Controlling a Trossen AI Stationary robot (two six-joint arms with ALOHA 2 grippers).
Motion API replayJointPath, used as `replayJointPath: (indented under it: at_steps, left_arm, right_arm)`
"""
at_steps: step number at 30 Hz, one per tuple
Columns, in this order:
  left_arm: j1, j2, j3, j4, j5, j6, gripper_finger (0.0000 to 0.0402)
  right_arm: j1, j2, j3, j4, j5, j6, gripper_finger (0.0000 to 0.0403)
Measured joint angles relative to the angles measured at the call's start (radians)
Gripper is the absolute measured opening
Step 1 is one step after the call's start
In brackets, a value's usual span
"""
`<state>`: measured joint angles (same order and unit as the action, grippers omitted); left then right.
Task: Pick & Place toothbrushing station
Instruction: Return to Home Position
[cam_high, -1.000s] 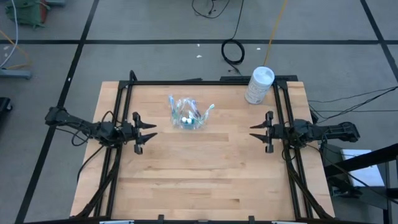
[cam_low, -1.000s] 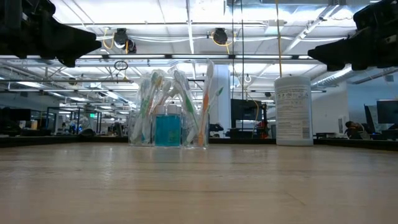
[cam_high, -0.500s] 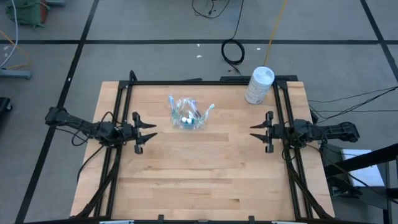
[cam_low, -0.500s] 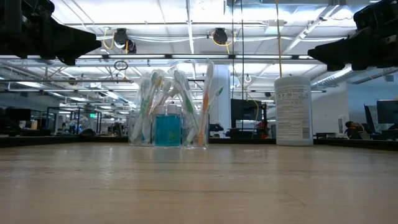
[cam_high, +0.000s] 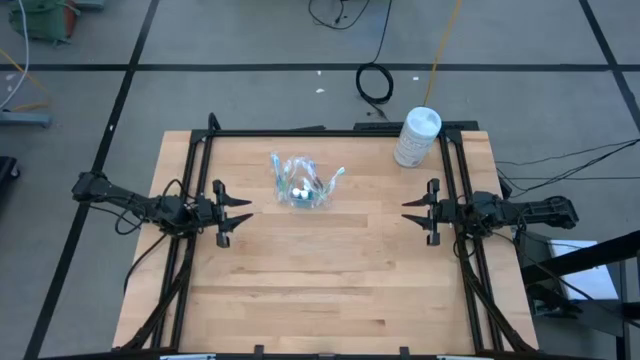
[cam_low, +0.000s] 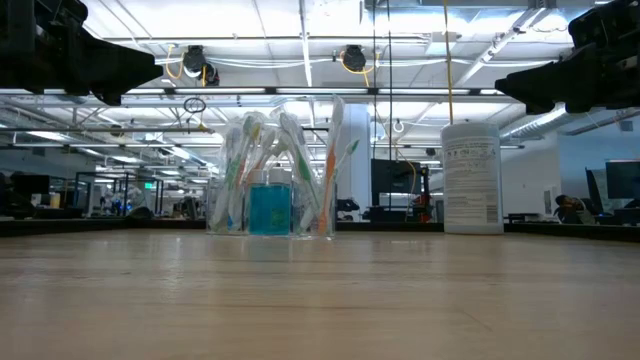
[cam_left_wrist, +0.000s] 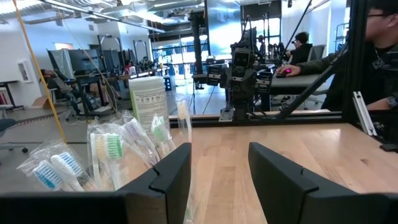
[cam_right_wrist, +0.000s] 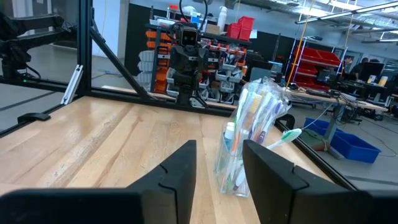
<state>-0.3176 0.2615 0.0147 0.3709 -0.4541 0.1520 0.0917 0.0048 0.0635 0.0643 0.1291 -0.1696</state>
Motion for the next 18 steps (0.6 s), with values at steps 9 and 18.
replayJointPath:
  at_steps: [9, 18]
  left_arm:
    - [0.0, 0.0, 0.0, 0.0, 0.0, 0.001, 0.0163]
    - [0.0, 0.0, 0.0, 0.0, 0.0, 0.001, 0.0163]
  right_arm:
    - [0.0, 0.0, 0.0, 0.0, 0.0, 0.0, 0.0123]
    - [0.0, 0.0, 0.0, 0.0, 0.0, 0.0, 0.0121]
